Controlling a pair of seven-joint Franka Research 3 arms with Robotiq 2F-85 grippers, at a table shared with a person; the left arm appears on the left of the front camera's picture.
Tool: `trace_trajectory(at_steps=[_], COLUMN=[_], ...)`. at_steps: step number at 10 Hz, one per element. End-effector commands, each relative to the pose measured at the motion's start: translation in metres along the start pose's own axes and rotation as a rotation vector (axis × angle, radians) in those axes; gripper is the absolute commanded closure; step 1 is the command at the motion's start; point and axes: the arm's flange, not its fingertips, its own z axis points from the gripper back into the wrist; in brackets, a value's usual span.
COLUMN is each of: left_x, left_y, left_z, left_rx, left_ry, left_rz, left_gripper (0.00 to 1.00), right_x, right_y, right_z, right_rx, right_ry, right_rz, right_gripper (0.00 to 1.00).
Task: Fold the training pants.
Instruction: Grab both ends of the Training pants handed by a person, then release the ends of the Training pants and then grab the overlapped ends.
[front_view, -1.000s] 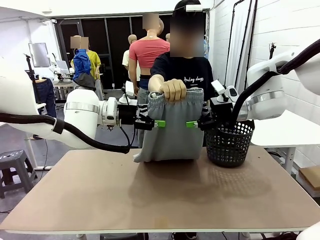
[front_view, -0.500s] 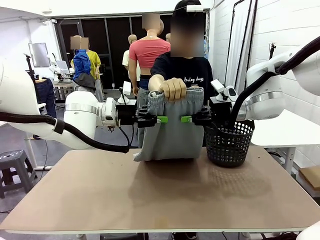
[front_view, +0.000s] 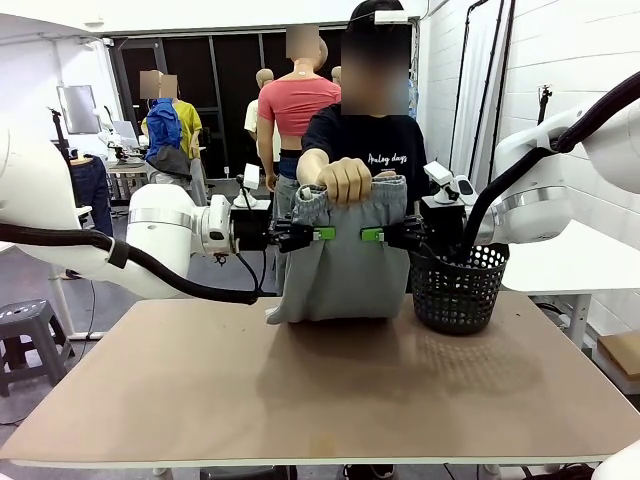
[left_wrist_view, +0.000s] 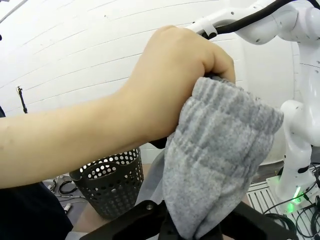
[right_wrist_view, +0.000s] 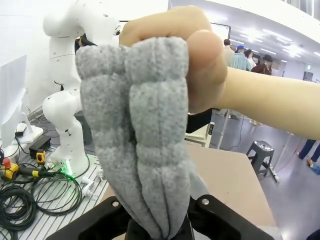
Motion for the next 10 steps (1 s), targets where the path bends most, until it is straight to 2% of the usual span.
trace_trajectory(at_steps=[1, 2, 3, 10], left_x=[0.002, 0.001, -0.001, -0.001], left_y=[0.008, 0.009, 0.001, 0.001], left_z=[-0.004, -0.004, 0.000, 0.000], left_rx=[0.020, -0.018, 0.001, 0.001], left_ry=[-0.012, -0.018, 0.001, 0.001], left_rz=[0.011, -0.032, 0.002, 0.002], left_gripper=[1.00, 1.00, 1.00, 1.00], right_x=[0.010, 0.011, 0.000, 0.000], right_y=[-0.008, -0.009, -0.001, -0.001], right_z=[-0.002, -0.005, 0.000, 0.000], right_rx=[-0.007, 0.004, -0.005, -0.005], right_ry=[0.017, 0.031, 0.004, 0.004], right_rz=[-0.026, -0.029, -0.010, -0.010], right_gripper=[1.00, 1.00, 1.00, 1.00])
